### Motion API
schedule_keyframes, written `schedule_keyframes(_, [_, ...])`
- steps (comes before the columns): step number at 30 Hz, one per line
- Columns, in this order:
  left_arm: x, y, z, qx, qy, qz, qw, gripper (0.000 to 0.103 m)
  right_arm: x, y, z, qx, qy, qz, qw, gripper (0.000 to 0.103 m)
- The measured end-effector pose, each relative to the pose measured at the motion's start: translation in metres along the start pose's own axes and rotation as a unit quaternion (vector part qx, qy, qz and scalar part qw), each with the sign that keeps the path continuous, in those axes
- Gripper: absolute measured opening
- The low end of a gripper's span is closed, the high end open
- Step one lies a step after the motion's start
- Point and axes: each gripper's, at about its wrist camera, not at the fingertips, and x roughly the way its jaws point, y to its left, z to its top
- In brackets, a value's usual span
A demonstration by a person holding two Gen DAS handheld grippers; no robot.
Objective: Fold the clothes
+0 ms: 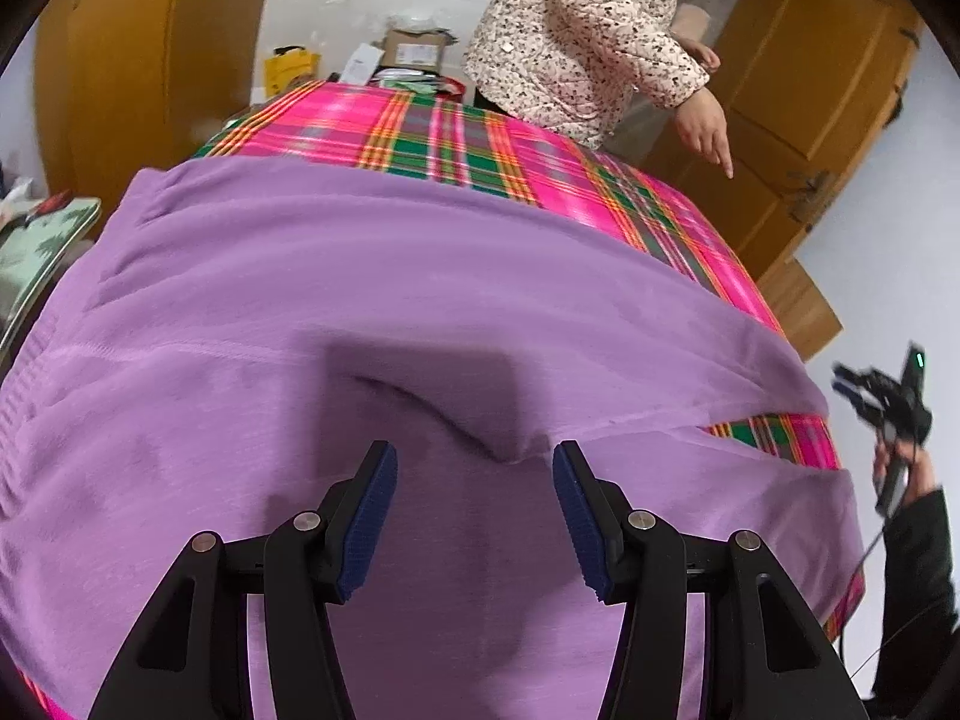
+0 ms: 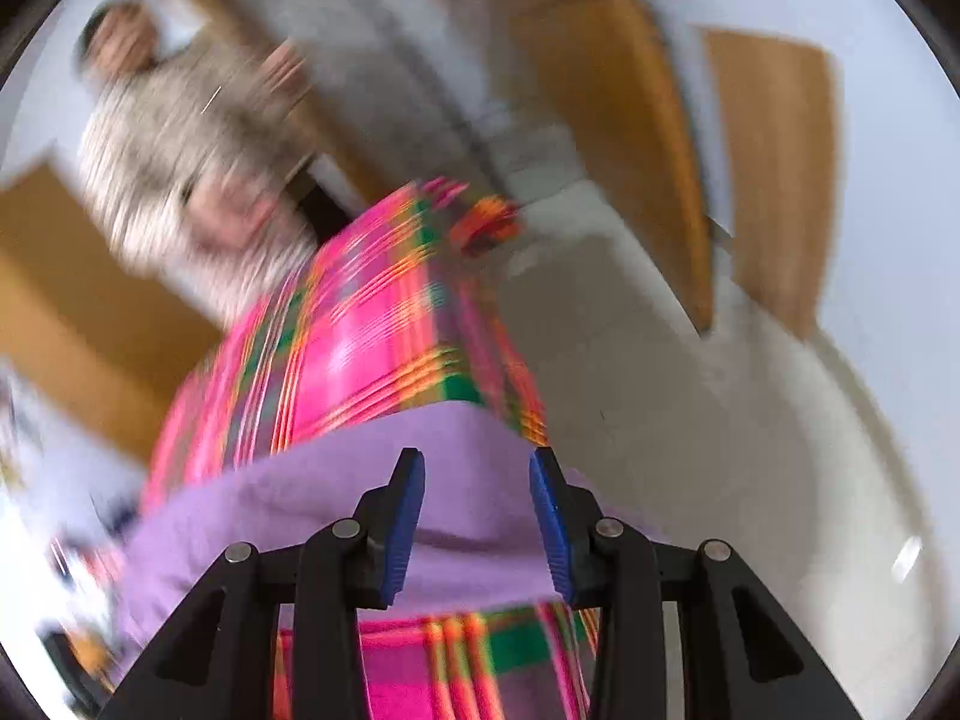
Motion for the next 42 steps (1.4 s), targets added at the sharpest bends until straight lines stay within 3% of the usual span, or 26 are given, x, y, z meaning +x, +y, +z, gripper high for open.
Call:
schedule_keyframes(4, [0.003,-0.010,-0.003,0.019,0.010,-0.005,0.9998,0.056,0.028,0.047,0.011,-0.139,0.045,-0.022,0.989,0.038])
schedule_keyframes(9, [0.012,-0.032,0.003,0.055,0.018,-0.017,0.9982,0.056,0.059,0.083,0.005,-0.286,0.083,-0.047,0.953,0.038])
schedule_keyframes(12, [0.019,-0.054,0.007,0.087,0.025,-0.030,0.9955,0.056,0.081,0.092,0.004,-0.340,0.100,-0.047,0.934,0.038])
schedule_keyframes(20, [0.058,-0.139,0.041,0.208,0.031,-0.054,0.9762,0.056,0.097,0.085,0.019,-0.346,0.108,-0.008,0.932,0.042])
schedule_keyframes(24, [0.090,-0.167,0.047,0.235,0.056,-0.062,0.9684,0.056,0.095,0.084,0.021,-0.353,0.120,0.007,0.928,0.041])
schedule_keyframes(25, [0.096,-0.172,0.046,0.241,0.062,-0.063,0.9665,0.056,0.095,0.085,0.022,-0.357,0.124,0.005,0.926,0.035])
schedule_keyframes(27, [0.105,-0.180,0.044,0.253,0.070,-0.067,0.9625,0.056,0.094,0.088,0.021,-0.367,0.131,0.003,0.921,0.002])
schedule_keyframes(31, [0.110,-0.190,0.038,0.268,0.077,-0.072,0.9577,0.056,0.093,0.093,0.019,-0.389,0.125,-0.009,0.913,0.003])
schedule_keyframes(37, [0.113,-0.190,0.037,0.260,0.080,-0.068,0.9599,0.056,0.088,0.092,0.037,-0.366,0.066,-0.012,0.928,0.003])
schedule_keyframes(40, [0.116,-0.191,0.037,0.257,0.083,-0.066,0.9607,0.056,0.089,0.089,0.044,-0.348,0.040,-0.034,0.936,0.003])
schedule_keyframes(42, [0.117,-0.192,0.036,0.255,0.085,-0.066,0.9611,0.056,0.095,0.080,0.049,-0.319,0.059,-0.037,0.945,0.003])
